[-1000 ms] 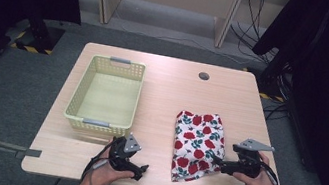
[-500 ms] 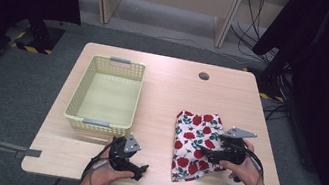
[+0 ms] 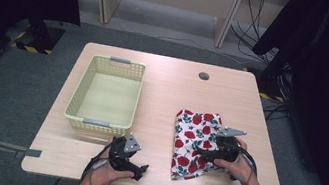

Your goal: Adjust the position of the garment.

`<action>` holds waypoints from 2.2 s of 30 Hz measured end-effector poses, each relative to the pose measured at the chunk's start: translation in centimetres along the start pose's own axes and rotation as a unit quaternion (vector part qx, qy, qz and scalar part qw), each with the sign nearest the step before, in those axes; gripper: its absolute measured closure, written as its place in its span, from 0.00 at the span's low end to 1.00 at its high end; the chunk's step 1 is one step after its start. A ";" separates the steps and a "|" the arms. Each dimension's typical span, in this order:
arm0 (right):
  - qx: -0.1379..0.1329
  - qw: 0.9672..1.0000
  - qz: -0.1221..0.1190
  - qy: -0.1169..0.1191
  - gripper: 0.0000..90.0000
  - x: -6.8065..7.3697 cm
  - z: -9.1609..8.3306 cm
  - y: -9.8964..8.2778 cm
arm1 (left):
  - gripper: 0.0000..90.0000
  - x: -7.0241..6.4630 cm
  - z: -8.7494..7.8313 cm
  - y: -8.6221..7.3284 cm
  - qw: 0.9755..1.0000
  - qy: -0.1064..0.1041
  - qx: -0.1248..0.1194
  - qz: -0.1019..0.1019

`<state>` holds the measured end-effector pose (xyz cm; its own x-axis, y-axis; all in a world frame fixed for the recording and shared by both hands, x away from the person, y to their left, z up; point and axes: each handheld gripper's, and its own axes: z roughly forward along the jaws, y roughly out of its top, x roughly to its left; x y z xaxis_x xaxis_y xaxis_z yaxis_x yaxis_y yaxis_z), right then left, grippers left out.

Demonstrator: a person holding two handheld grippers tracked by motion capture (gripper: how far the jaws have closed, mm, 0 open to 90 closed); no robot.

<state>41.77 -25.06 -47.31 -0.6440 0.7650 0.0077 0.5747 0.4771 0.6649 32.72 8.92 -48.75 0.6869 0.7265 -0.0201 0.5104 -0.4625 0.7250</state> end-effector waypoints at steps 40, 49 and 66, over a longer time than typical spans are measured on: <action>-0.052 0.998 0.037 0.001 0.06 -1.5 -3.4 -0.8 | 0.00 0.0 0.1 0.1 1.000 0.002 0.000 -0.002; -0.048 0.998 0.037 0.001 0.06 -0.8 -3.8 -2.1 | 0.00 0.1 0.2 0.2 1.000 0.002 0.001 -0.001; -0.042 0.998 0.034 0.014 0.04 0.4 -4.7 -4.0 | 0.00 0.1 0.2 0.2 1.000 0.002 0.000 -0.002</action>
<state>36.84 -28.70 -46.44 -0.6189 0.7820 0.0744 0.5744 0.3859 0.7219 32.93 8.82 -48.74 0.6830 0.7301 -0.0195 0.5131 -0.4606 0.7243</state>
